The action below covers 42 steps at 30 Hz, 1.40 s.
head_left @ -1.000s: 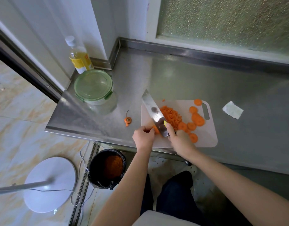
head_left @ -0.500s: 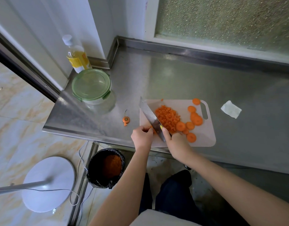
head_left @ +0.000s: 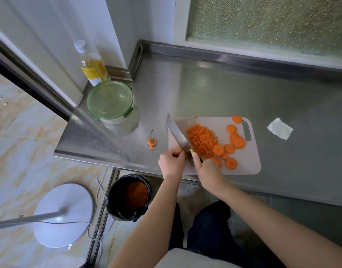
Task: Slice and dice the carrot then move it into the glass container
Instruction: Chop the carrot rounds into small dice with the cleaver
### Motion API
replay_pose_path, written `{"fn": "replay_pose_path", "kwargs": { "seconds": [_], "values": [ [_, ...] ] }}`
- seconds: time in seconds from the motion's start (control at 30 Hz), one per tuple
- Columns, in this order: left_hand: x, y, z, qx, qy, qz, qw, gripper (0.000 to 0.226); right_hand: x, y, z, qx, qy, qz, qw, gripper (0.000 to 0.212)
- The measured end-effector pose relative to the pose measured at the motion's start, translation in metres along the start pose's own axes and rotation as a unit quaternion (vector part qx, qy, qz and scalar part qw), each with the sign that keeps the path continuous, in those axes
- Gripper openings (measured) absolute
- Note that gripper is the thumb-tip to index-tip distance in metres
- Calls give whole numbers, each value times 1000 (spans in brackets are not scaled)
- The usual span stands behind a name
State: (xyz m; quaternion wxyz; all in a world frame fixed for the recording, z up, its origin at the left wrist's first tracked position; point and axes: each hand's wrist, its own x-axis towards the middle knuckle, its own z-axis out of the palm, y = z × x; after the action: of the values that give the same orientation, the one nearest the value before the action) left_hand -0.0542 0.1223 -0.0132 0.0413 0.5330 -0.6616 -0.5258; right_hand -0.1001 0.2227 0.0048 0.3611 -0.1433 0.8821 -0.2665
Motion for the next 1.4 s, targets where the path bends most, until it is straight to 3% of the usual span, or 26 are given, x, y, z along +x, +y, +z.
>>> {"fn": "replay_pose_path", "kwargs": {
  "seconds": [0.2,0.33,0.53,0.83,1.0,1.17,1.27,1.4],
  "values": [
    [0,-1,0,0,-1,-2,1000,12,3,-3,4,-70,58,-43,995,61],
    [-1,-2,1,2,-3,4,1000,10,3,1,-3,1,7,-11,1000,58],
    [-1,-3,3,7,9,23,1000,10,11,9,-4,48,34,10,998,67],
    [5,-5,5,27,12,37,999,14,-3,7,-34,220,27,39,974,57],
    [7,-2,6,34,4,47,998,21,-2,15,-45,208,38,54,976,61],
    [0,5,20,133,-45,108,984,53,-3,21,-49,239,30,63,968,58],
    [-1,4,30,232,-25,159,959,49,-3,25,-51,228,31,56,971,58],
    [2,4,28,256,-28,172,951,43,-6,28,-52,236,24,43,970,57]
  ]
}}
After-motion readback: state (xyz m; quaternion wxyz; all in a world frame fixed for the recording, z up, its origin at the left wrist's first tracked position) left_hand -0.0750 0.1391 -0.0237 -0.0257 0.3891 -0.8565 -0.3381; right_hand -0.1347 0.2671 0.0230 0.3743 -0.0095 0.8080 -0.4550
